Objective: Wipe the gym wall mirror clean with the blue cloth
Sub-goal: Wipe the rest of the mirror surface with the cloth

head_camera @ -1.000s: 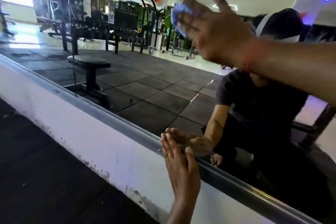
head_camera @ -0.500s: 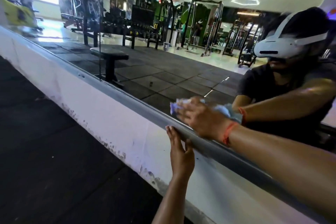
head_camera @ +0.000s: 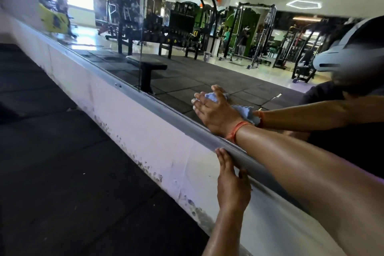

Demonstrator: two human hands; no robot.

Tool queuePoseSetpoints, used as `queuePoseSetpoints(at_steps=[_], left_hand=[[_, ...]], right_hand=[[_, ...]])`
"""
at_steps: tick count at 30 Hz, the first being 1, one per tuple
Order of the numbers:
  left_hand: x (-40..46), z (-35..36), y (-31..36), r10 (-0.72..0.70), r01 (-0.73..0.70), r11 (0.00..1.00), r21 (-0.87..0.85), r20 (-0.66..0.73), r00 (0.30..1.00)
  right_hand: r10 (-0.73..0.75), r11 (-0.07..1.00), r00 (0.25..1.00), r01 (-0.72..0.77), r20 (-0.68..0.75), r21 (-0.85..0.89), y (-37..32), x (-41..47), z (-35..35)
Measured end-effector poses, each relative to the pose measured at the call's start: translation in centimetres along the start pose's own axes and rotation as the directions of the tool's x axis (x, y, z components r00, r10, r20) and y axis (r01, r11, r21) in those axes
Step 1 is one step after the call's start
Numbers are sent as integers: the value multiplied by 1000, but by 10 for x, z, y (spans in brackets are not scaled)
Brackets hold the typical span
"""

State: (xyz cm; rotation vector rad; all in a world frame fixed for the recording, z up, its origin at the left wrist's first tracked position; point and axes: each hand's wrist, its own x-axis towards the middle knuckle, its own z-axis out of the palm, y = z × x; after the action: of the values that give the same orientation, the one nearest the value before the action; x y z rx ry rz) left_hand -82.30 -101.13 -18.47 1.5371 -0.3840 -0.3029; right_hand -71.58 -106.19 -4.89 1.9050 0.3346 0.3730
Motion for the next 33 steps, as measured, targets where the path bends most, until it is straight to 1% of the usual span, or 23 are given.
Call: queuePoseSetpoints(at_steps=[3, 5, 7, 9, 11, 13, 15, 17, 19, 21, 22, 24, 26, 29, 33], left_hand=[[0, -11, 0, -24, 23, 998, 54, 33, 999], [-4, -14, 2, -30, 29, 998, 50, 26, 999], [-7, -16, 2, -17, 17, 999, 44, -14, 1000], [-8, -15, -2, 8, -4, 997, 74, -59, 998], [-7, -13, -8, 62, -58, 996, 70, -53, 997], [-3, -11, -12, 58, -57, 998, 6, -59, 997], [1, -9, -11, 28, -36, 998, -60, -130, 991], [2, 0, -7, 5, -27, 992, -120, -177, 984], [1, 13, -1, -14, -12, 989, -144, -178, 984], [-3, 24, 4, -45, 3, 977, -213, -190, 981], [-3, 28, 5, -65, 9, 966, -258, -207, 976], [-4, 34, 5, -133, 38, 929, -369, -235, 963], [-7, 40, 6, -202, 61, 877, -476, -251, 947], [-17, 60, 17, -249, 65, 826, -561, -259, 933], [-39, 104, 38, -191, 9, 860, -510, -306, 933]], right_hand=[[35, 998, 999, -36, 33, 48, -17, 23, 0], [8, 998, 1000, -9, 13, 63, -18, 9, 4], [-33, 997, 999, 34, -22, 73, -20, -20, 12], [-55, 991, 996, 62, -63, 117, -22, -69, 23], [-49, 989, 996, 59, -74, 136, -21, -129, 26], [-60, 990, 996, 68, -72, 125, -12, -188, 25], [-74, 992, 994, 81, -76, 98, -3, -246, 22], [-98, 993, 995, 99, -24, 61, 3, -284, 17], [-111, 992, 993, 108, 44, 57, 8, -286, 14], [-137, 990, 987, 135, 79, 28, 7, -254, 17], [-131, 991, 989, 129, 66, 24, 4, -230, 18], [-51, 998, 999, 51, 14, 41, -4, -199, 16], [-16, 999, 1000, 15, 2, 49, -11, -202, 15], [-55, 997, 998, 54, 7, 48, -5, -270, 18], [-32, 999, 995, 31, 93, 17, 13, -414, 9]])
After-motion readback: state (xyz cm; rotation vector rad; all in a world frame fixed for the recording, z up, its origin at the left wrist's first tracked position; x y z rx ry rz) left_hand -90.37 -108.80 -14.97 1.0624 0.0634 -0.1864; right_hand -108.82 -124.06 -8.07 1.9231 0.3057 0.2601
